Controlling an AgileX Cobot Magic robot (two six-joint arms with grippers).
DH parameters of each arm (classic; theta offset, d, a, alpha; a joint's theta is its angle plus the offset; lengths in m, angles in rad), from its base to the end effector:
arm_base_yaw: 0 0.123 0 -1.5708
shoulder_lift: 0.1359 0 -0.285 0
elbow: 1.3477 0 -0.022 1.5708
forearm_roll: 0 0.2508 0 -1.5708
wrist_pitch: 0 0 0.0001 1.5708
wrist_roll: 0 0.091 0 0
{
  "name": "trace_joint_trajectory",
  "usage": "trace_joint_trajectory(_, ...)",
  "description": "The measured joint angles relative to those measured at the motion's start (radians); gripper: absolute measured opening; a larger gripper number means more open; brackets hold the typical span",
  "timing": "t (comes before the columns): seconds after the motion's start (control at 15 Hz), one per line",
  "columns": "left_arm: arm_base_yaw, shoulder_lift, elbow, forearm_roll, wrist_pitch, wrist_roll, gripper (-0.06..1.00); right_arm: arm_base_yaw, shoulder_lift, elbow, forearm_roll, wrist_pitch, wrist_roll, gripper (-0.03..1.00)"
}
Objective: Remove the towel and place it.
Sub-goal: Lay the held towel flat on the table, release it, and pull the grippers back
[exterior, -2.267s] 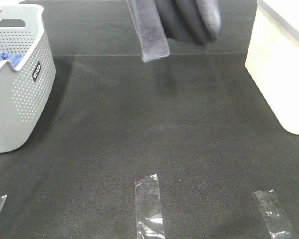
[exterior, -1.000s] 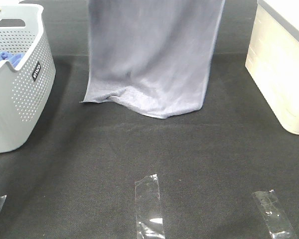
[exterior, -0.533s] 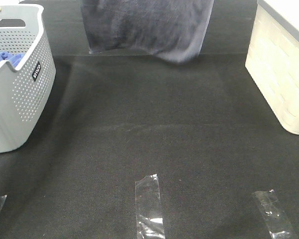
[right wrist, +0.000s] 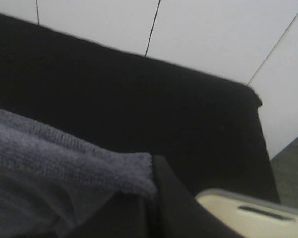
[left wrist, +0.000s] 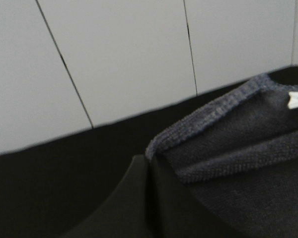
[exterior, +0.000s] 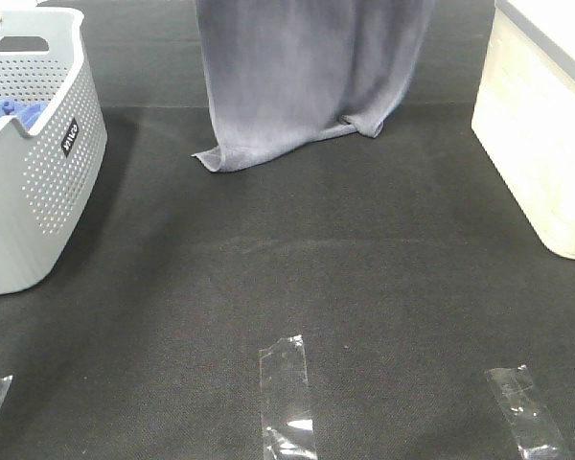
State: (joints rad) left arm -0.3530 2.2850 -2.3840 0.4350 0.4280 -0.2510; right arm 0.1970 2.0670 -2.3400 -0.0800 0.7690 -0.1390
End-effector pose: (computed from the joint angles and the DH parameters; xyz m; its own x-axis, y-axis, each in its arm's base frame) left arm 0.5162 -0.1732 0.3607 -0.1632 0.2159 -0.9627 0.2062 0.9617 0.1807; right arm 0.4705 0.0887 0.4258 -0.3525 -0.2692 -0.8963 -0.2184 0.9549 -0.2009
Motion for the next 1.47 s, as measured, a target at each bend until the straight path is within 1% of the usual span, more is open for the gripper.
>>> trace_joint_trajectory(0.07,-0.029,-0.011,0.0,-0.017,0.189,0.0,0.0,0.0,0.0,0.0,0.027,0.127,0.0,0.0)
trace_joint_trajectory(0.13,-0.029,-0.011,0.0,-0.017,0.189,0.0,0.0,0.0,0.0,0.0,0.027,0.127,0.0,0.0)
trace_joint_trajectory(0.2,-0.049,-0.017,0.0,-0.031,0.342,0.0,0.0,0.0,0.0,0.0,0.071,0.227,0.0,0.0)
trace_joint_trajectory(0.27,-0.055,-0.019,0.0,-0.044,0.433,0.0,0.0,0.0,0.0,0.0,0.108,0.297,0.0,0.0)
trace_joint_trajectory(0.33,-0.055,-0.018,0.0,-0.076,0.507,0.0,0.0,0.0,0.0,0.0,0.142,0.357,0.0,0.0)
trace_joint_trajectory(0.47,-0.055,-0.023,0.0,-0.143,0.646,0.007,0.0,0.0,0.0,0.0,0.177,0.434,0.008,0.0)
trace_joint_trajectory(0.53,-0.055,-0.028,0.0,-0.17,0.702,0.02,0.0,0.0,0.0,0.001,0.182,0.442,0.021,0.0)
trace_joint_trajectory(0.67,-0.055,-0.038,0.0,-0.206,0.754,0.035,0.0,0.0,-0.007,0.024,0.194,0.448,0.046,0.0)
trace_joint_trajectory(0.8,-0.054,-0.056,0.0,-0.211,0.773,0.041,0.0,0.0,-0.035,0.085,0.227,0.451,0.053,0.0)
trace_joint_trajectory(1.0,-0.051,-0.102,0.012,-0.291,0.778,0.06,0.0,-0.001,-0.129,0.28,0.231,0.45,0.055,0.0)
trace_joint_trajectory(1.07,-0.051,-0.145,0.092,-0.34,0.777,0.07,0.0,-0.004,-0.19,0.394,0.237,0.449,0.055,0.0)
trace_joint_trajectory(1.2,-0.051,-0.245,0.27,-0.403,0.777,0.08,0.0,-0.008,-0.277,0.548,0.26,0.448,0.053,0.0)
trace_joint_trajectory(1.33,-0.051,-0.372,0.476,-0.435,0.778,0.082,0.0,-0.008,-0.373,0.685,0.291,0.447,0.052,0.0)
trace_joint_trajectory(1.47,-0.051,-0.498,0.63,-0.457,0.777,0.082,0.0,-0.008,-0.465,0.837,0.332,0.447,0.051,0.0)
